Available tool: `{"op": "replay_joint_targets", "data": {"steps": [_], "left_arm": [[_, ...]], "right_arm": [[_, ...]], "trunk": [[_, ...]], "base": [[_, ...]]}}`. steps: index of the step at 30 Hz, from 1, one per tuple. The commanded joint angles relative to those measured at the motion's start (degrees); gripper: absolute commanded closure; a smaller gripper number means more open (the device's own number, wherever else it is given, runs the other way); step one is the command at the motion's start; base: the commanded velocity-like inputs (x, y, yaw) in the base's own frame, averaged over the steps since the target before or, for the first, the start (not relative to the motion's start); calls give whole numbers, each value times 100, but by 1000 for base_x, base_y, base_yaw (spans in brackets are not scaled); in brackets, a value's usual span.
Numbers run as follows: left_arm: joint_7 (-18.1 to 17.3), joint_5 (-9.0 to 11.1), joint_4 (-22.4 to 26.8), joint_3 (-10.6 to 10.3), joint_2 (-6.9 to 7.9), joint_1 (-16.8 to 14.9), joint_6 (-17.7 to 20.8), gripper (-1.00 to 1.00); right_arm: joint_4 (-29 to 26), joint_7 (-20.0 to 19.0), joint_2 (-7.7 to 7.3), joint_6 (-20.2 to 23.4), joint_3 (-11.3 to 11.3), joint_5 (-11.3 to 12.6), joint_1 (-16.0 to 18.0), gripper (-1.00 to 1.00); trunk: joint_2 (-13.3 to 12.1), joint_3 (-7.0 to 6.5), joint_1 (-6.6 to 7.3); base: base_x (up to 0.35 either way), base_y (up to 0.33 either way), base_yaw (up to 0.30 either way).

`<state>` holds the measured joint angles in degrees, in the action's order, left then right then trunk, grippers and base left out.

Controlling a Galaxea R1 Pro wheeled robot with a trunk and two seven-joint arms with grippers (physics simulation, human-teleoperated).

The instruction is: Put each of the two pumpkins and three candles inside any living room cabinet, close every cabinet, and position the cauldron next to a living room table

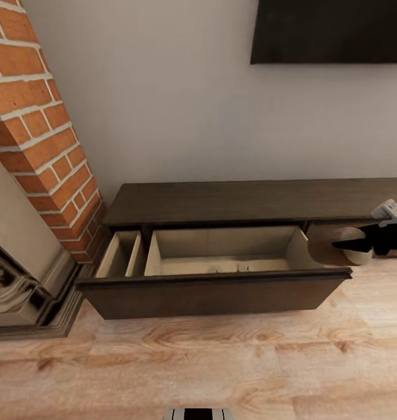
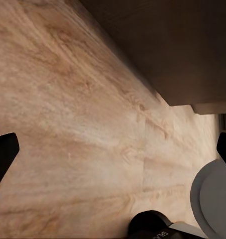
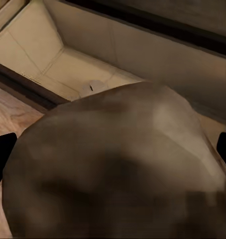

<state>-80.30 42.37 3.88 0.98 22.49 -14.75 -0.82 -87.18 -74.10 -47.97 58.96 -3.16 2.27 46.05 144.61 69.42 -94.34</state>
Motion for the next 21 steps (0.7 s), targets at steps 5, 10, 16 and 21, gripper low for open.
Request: {"op": "replay_joint_targets", "data": {"steps": [5, 10, 16, 21], "left_arm": [[63, -16, 4, 5, -9, -2, -14, -100], [86, -18, 7, 0, -16, -2, -14, -100], [93, -18, 7, -1, -17, -2, -15, -100], [94, -18, 7, -1, -12, -2, -20, -100]], "right_arm": [[-65, 914, 902, 72, 77, -446, 10, 100], [-75, 1181, 1792, 55, 103, -1418, 10, 100], [-3, 1187, 2477, 5, 111, -2569, 10, 100], [211, 1174, 2597, -20, 111, -2992, 10, 100]], "trunk": [[2, 5, -1], [2, 5, -1], [2, 5, -1], [2, 5, -1]], "base": [[310, 154, 0], [332, 42, 0], [305, -165, 0], [118, -101, 0]]}}
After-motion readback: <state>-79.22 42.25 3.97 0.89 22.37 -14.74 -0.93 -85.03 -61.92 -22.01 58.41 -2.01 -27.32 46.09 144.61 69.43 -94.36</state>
